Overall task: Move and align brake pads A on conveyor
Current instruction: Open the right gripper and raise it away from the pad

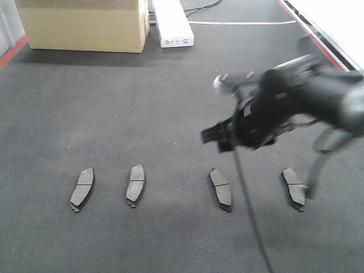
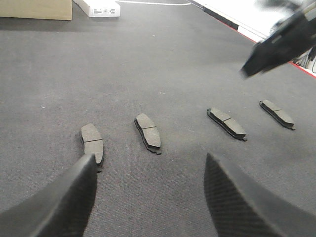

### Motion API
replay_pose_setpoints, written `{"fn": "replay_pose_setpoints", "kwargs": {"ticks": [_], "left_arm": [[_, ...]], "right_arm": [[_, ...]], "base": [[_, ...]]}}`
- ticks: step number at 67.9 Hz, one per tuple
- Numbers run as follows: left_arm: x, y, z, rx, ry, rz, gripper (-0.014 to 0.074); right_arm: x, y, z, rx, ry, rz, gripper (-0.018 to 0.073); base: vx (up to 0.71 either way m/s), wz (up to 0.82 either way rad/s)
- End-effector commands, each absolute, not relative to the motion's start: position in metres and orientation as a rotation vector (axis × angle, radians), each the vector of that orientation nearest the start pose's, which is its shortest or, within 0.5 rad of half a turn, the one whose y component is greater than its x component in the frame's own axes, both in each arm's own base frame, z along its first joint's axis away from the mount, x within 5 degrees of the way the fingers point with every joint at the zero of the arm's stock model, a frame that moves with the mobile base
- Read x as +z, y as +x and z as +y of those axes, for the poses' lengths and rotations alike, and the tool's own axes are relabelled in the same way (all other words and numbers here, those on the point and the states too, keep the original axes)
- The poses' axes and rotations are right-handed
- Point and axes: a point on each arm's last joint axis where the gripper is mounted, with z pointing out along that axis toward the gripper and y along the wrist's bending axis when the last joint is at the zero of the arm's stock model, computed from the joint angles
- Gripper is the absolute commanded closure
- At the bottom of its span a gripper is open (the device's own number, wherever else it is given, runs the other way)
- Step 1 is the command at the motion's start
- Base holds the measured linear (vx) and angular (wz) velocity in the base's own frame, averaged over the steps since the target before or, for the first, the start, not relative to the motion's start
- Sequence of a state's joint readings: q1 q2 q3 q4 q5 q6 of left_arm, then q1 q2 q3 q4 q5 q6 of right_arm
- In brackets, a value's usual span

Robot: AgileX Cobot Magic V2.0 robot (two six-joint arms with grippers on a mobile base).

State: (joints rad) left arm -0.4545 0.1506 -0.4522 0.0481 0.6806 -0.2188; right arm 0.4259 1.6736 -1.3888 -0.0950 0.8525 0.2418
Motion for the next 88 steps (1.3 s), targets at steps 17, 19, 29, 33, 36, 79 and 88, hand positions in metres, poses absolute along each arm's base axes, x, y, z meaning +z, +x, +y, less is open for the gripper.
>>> {"fn": "replay_pose_setpoints", "kwargs": {"ticks": [17, 19, 29, 33, 36, 79, 88], "left_arm": [[0.305, 0.037, -0.015, -0.429, 0.234, 1.792, 0.0135], [0.305, 0.037, -0.015, -0.429, 0.234, 1.792, 0.0135], [0.305, 0.037, -0.015, -0.429, 0.234, 1.792, 0.0135], [0.305, 0.037, -0.015, -0.429, 0.234, 1.792, 0.0135], [0.305, 0.037, -0.015, -0.429, 0.234, 1.792, 0.0135], [0.305, 0.037, -0.015, -0.429, 0.234, 1.792, 0.0135], [0.305, 0.037, -0.015, -0.428, 0.235, 1.795, 0.024]], "right_arm": [[0.365, 0.232, 0.095, 0.192, -0.275, 2.25, 0.012], [0.369, 0.222, 0.09, 0.203, -0.271, 2.218, 0.012], [0.369, 0.177, 0.071, 0.235, -0.263, 2.118, 0.012], [0.367, 0.158, 0.063, 0.245, -0.264, 2.078, 0.012], [0.365, 0.145, 0.057, 0.248, -0.264, 2.055, 0.012], [0.32, 0.03, 0.005, 0.231, -0.313, 1.715, 0.0125], [0.32, 0.03, 0.005, 0.226, -0.321, 1.702, 0.0252]], "base": [[0.0, 0.0], [0.0, 0.0], [0.0, 0.0], [0.0, 0.0], [0.0, 0.0], [0.0, 0.0], [0.0, 0.0]]}}
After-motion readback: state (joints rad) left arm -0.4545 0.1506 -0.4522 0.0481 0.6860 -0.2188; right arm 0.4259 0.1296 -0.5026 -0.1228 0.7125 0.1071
